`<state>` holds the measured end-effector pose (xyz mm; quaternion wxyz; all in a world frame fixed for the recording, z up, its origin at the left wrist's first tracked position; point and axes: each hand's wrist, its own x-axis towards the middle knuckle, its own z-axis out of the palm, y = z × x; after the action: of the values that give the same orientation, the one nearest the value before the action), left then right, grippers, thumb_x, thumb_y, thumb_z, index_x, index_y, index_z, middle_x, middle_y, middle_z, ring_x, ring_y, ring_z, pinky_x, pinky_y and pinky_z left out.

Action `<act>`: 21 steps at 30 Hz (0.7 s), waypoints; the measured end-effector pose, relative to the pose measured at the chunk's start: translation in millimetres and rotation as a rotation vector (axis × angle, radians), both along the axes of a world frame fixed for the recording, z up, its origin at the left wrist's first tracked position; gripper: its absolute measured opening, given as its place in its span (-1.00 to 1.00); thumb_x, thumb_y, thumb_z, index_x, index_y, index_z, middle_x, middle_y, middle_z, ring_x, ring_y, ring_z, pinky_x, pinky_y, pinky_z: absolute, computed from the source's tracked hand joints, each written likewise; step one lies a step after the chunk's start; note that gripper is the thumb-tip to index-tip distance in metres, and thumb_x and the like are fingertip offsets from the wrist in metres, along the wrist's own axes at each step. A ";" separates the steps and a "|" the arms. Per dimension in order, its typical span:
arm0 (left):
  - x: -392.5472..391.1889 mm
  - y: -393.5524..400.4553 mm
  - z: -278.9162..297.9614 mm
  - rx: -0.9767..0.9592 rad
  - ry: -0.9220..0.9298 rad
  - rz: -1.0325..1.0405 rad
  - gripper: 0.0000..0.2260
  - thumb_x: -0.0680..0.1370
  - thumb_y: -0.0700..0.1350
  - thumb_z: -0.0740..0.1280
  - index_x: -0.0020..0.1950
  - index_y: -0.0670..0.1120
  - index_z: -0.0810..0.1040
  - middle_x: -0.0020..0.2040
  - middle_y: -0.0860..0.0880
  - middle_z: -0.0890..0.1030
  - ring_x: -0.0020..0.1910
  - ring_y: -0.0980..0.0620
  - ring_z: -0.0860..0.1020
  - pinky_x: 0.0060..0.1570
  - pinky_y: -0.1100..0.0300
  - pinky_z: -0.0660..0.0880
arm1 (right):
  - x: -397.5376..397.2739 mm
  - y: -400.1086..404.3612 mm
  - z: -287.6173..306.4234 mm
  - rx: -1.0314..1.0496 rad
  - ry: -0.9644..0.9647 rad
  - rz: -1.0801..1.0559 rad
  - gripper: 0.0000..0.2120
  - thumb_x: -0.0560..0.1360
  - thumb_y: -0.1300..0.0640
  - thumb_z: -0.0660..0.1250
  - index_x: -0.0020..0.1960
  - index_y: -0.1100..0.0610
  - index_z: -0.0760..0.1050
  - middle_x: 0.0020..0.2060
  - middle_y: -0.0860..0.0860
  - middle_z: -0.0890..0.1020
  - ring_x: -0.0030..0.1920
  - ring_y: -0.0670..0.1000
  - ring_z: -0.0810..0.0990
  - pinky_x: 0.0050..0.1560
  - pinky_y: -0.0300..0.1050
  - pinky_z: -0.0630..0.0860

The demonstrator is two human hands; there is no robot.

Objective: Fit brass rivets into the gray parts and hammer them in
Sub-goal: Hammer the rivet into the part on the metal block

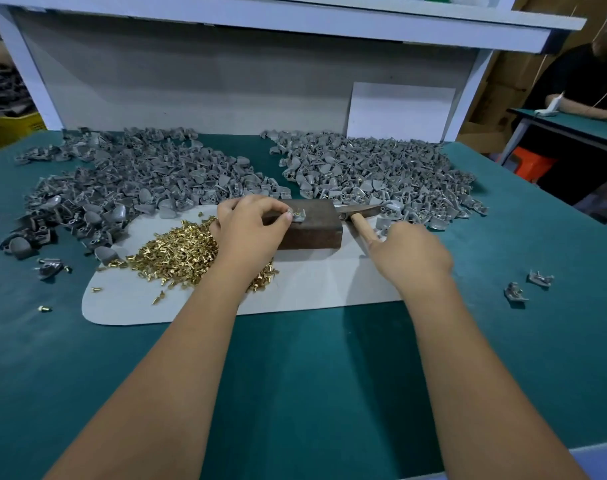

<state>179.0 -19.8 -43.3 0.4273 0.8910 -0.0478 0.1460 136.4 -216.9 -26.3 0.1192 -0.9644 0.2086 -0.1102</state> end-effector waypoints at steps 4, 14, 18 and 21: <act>-1.0 0.8 -1.4 0.013 -0.013 0.013 -0.89 0.56 0.10 0.35 -0.16 0.26 0.51 0.24 0.19 0.53 0.37 -0.03 0.20 0.13 0.06 0.04 | -6.9 12.1 -6.9 -0.098 -0.023 0.077 -0.76 0.53 0.15 0.23 0.19 0.02 0.47 -0.03 0.14 0.52 0.08 0.20 0.51 -0.21 -0.09 0.32; 0.0 0.8 -2.7 0.023 -0.015 0.026 -0.89 0.52 0.12 0.38 -0.19 0.28 0.52 0.19 0.21 0.54 0.37 -0.02 0.20 0.21 0.01 0.08 | -4.2 9.7 -5.4 -0.077 -0.172 0.007 -0.80 0.54 0.19 0.25 0.06 0.18 0.24 -0.15 0.11 0.60 -0.30 0.10 0.50 -0.39 -0.13 0.23; -0.9 0.2 -1.2 0.005 -0.008 0.046 -0.94 0.52 0.13 0.39 -0.15 0.26 0.57 0.16 0.23 0.55 0.36 -0.03 0.24 0.19 0.02 0.10 | -11.1 9.0 5.6 -0.001 -0.325 0.025 -0.82 0.57 0.15 0.22 0.04 0.09 0.20 -0.40 -0.03 0.40 -0.49 0.01 0.30 -0.49 -0.16 0.07; -2.0 0.5 -0.7 -0.020 0.008 0.045 -0.93 0.52 0.14 0.39 -0.17 0.28 0.56 0.18 0.22 0.57 0.34 -0.05 0.26 0.28 -0.02 0.19 | -23.1 13.7 18.5 0.060 -0.425 0.170 -0.79 0.58 0.07 0.23 0.21 -0.05 0.36 -0.28 -0.03 0.49 -0.35 0.08 0.39 -0.41 -0.11 0.21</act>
<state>177.0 -19.3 -44.0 0.4331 0.8880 -0.0246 0.1526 113.3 -203.2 -7.8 0.1979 -0.9296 0.1002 -0.2943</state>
